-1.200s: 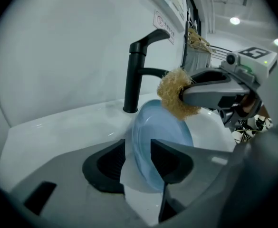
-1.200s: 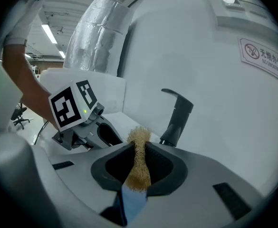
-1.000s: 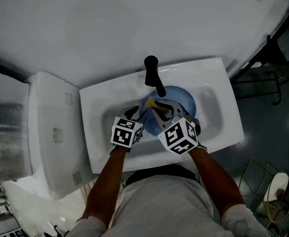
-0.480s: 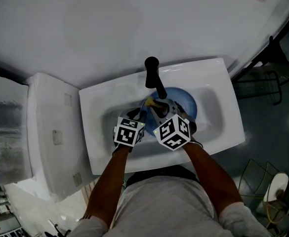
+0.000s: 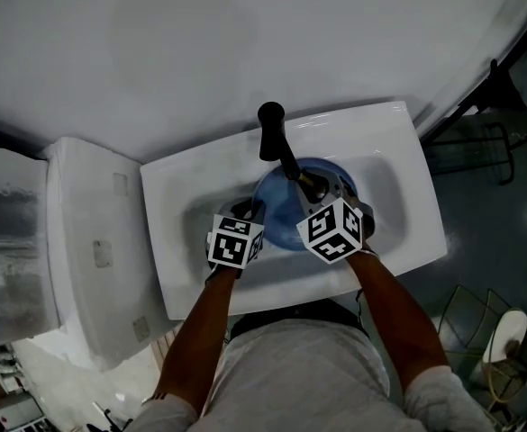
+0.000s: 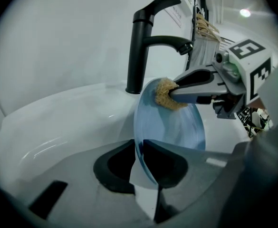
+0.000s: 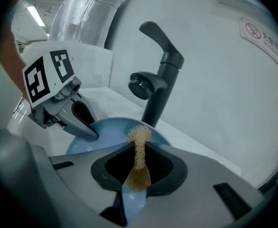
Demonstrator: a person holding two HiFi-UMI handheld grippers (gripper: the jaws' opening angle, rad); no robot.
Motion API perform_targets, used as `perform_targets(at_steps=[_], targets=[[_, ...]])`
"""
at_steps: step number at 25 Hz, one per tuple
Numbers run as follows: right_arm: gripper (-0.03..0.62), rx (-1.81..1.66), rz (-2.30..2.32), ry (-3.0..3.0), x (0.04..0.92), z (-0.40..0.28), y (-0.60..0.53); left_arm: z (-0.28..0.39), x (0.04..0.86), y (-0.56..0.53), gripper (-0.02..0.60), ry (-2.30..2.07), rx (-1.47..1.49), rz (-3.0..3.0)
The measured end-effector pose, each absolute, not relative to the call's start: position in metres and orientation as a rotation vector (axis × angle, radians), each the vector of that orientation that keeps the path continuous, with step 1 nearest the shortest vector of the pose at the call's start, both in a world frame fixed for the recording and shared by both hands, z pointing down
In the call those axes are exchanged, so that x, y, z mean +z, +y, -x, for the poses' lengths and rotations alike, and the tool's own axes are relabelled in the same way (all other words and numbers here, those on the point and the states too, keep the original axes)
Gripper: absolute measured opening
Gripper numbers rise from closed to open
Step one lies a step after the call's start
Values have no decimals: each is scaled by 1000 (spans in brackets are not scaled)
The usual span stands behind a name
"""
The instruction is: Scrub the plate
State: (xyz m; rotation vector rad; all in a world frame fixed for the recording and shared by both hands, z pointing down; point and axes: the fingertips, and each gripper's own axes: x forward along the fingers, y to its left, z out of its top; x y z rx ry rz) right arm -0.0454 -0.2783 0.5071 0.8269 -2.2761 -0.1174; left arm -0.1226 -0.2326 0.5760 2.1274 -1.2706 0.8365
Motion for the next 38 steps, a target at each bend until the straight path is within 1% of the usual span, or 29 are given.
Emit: perform_targets(at_steps=[8, 11, 14, 18, 25, 32, 38], targets=[[63, -106, -918, -2187, 510, -4, -286, 123, 574, -232, 64, -1275, 837, -2128], [63, -86, -940, -2179, 510, -10, -284, 123, 574, -232, 64, -1277, 832, -2124], [63, -71, -926, -2224, 502, 4, -276, 122, 573, -232, 64, -1279, 829, -2125], [63, -64, -850, -2301, 495, 42, -258, 122, 572, -231, 63, -1281, 822, -2123], [63, -39, -721, -2328, 515, 90, -237, 122, 573, -231, 61, -1278, 818, -2115], [63, -22, -674, -2304, 533, 100, -235, 122, 573, -232, 61, -1278, 816, -2109], [63, -44, -686, -2276, 536, 83, -241, 122, 574, -233, 61, -1278, 821, -2107]])
